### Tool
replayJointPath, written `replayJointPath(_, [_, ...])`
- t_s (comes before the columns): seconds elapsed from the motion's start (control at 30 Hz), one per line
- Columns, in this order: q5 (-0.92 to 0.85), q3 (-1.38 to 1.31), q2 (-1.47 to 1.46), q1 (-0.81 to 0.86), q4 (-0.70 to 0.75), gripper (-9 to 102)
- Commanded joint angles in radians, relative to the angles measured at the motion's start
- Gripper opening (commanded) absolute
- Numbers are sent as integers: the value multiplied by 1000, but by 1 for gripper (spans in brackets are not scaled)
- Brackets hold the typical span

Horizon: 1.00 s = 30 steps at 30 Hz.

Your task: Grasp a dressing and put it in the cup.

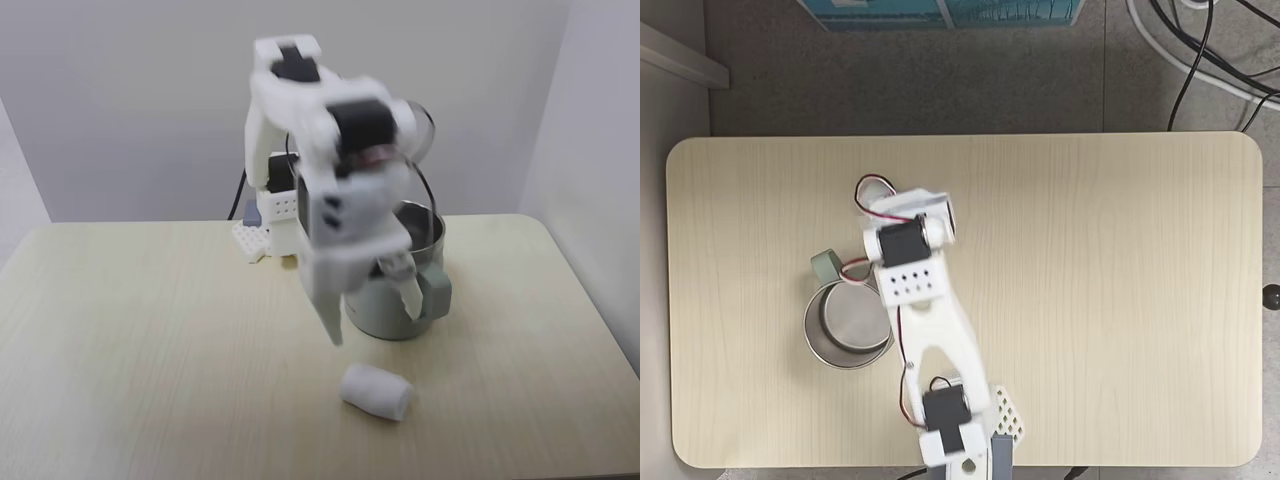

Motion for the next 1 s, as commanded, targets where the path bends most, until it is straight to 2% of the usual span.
replayJointPath(0.0, [-6,207,161,-18,74,33])
replayJointPath(0.4, [-6,354,433,-35,71,33])
replayJointPath(0.77, [-5,400,497,-32,71,32])
replayJointPath(0.83, [-5,400,502,-35,74,26])
replayJointPath(0.93, [-3,400,514,-41,75,9])
replayJointPath(0.97, [-2,400,517,-43,75,6])
